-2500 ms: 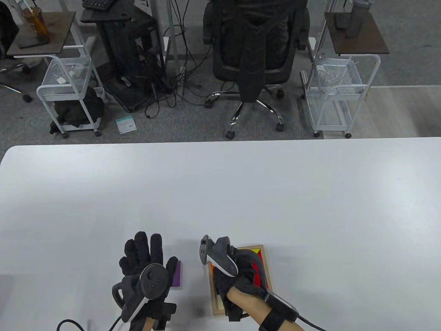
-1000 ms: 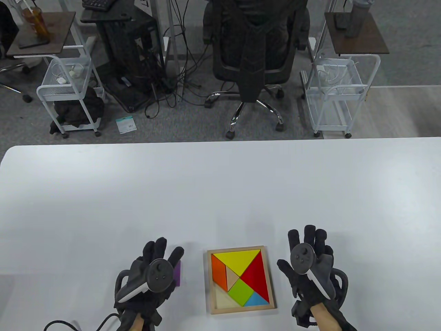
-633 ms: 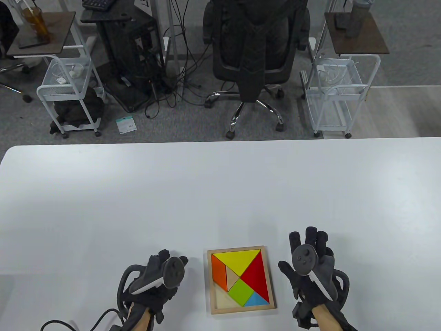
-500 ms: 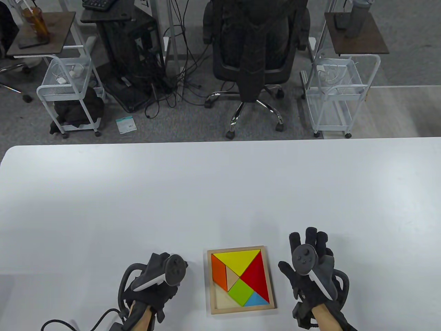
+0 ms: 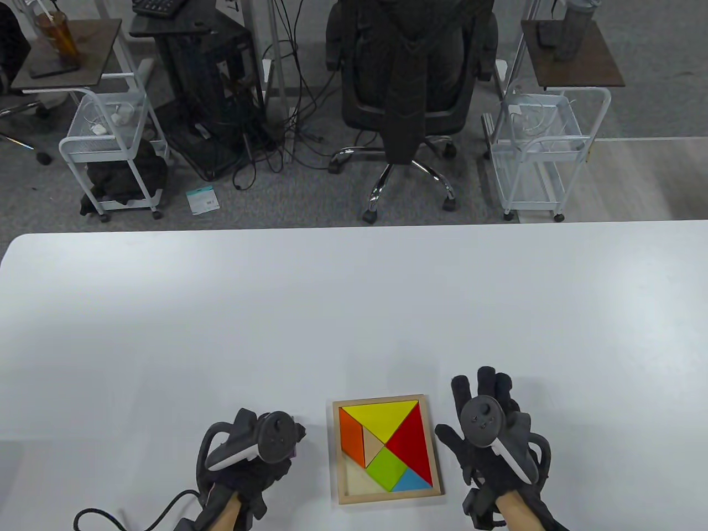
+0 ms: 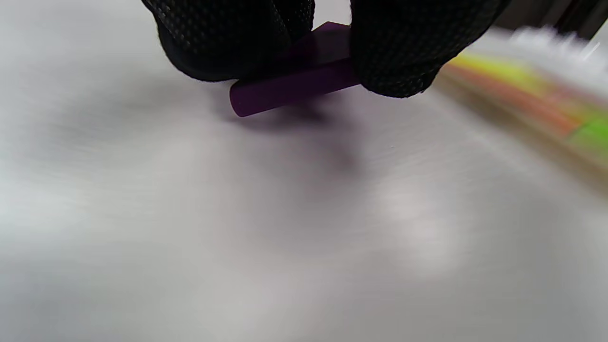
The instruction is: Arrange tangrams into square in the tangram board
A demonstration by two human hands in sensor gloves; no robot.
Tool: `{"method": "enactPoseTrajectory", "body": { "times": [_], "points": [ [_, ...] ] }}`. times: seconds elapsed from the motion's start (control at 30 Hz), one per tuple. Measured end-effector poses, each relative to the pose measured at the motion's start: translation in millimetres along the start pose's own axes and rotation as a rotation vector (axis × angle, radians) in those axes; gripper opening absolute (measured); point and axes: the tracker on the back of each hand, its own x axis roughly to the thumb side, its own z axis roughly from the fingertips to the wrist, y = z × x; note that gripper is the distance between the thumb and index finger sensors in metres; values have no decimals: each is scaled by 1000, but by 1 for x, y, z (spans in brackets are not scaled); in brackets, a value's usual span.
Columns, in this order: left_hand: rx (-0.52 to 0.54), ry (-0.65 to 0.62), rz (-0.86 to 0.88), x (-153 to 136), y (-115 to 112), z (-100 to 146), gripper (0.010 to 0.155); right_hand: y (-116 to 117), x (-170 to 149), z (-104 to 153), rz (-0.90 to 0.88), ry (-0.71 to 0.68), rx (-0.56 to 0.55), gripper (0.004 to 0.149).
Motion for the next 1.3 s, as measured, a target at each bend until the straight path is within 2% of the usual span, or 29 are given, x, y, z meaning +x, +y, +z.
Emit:
{"method": "enactPoseTrajectory", "body": {
  "times": [0.1,0.2,0.27,0.37,0.53,0.7,0.83,0.87,0.9,0.97,1.0,1.07,1.17,1.3],
  "points": [
    [7,-215,315,8,1,2,59,6,29,11,-88,-241,23,88],
    [-5,-395,515,23,-3,-2,58,15,54,20,-187,-421,69,87],
    [-5,-486,629,33,-9,-5,58,20,63,23,-264,-462,87,87],
    [47,-584,788,45,-14,-8,57,28,67,25,-443,-452,118,88],
    [135,-633,922,57,-21,-9,56,32,64,21,-829,-445,228,77],
    [266,-582,874,67,-24,-5,54,31,56,16,-1005,-354,223,64],
    [444,-495,748,74,-23,3,51,30,50,12,-1117,-261,231,52],
    [510,-458,700,75,-22,6,49,29,50,11,-1130,-237,239,49],
    [533,-443,657,76,-20,8,48,28,51,9,-1114,-225,240,48],
    [531,-445,553,75,-14,14,51,23,54,5,-999,-222,226,47],
    [565,-417,472,72,-10,18,53,20,56,4,-935,-225,225,47],
    [636,-335,320,64,-1,26,56,17,63,1,-794,-216,221,47],
    [676,-183,84,50,11,35,61,19,80,-3,-493,-214,228,47],
    [650,-15,-163,38,12,35,66,33,110,-6,-201,-210,320,47]
  ]
}}
